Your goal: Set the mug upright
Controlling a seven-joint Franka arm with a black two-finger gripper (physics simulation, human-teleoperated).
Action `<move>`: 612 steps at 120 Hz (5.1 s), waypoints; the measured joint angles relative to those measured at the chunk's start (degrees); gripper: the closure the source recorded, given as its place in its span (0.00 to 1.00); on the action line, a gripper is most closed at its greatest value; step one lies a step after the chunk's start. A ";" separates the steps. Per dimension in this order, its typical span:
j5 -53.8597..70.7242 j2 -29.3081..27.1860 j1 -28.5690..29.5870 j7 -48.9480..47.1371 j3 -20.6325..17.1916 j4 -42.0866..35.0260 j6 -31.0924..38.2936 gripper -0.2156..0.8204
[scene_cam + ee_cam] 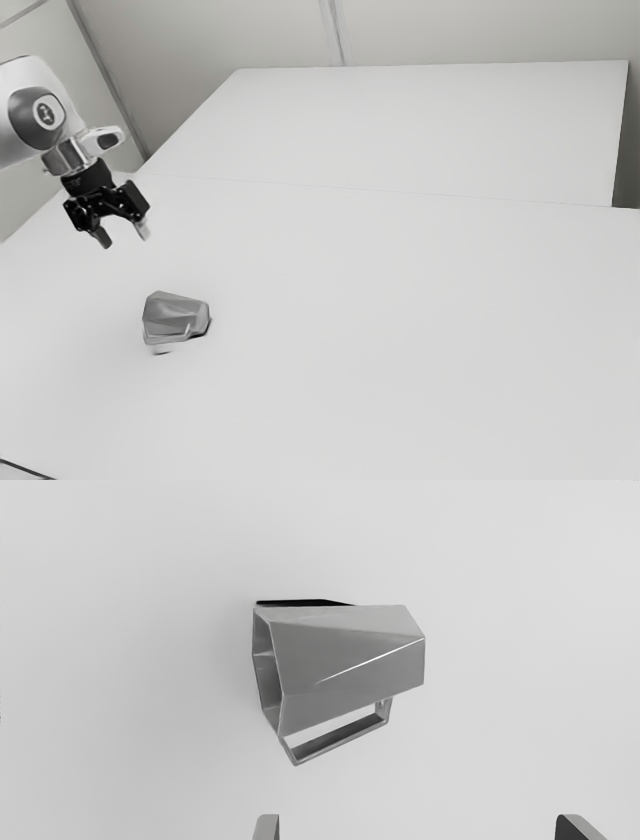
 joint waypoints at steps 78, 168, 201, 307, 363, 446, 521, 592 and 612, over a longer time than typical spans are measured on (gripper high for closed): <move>-8.02 2.21 9.01 12.54 0.00 -9.41 8.78 0.21; -15.62 4.60 10.25 22.16 0.00 -12.77 10.49 0.21; -21.39 6.99 9.90 25.35 0.00 -13.21 10.53 0.21; -41.39 9.04 10.34 36.49 -0.09 -17.79 9.77 0.79; -39.84 4.49 7.47 39.09 -1.19 -17.24 10.28 0.95; 6.13 -16.53 -17.76 9.52 -3.21 -24.93 19.30 0.96; 9.86 -13.95 -17.91 -8.06 -4.00 -35.70 37.95 0.96; 8.54 -10.23 -19.14 -13.36 -4.57 -34.97 39.60 0.68; 7.92 -11.20 -19.18 -13.70 -5.24 -34.24 39.47 0.46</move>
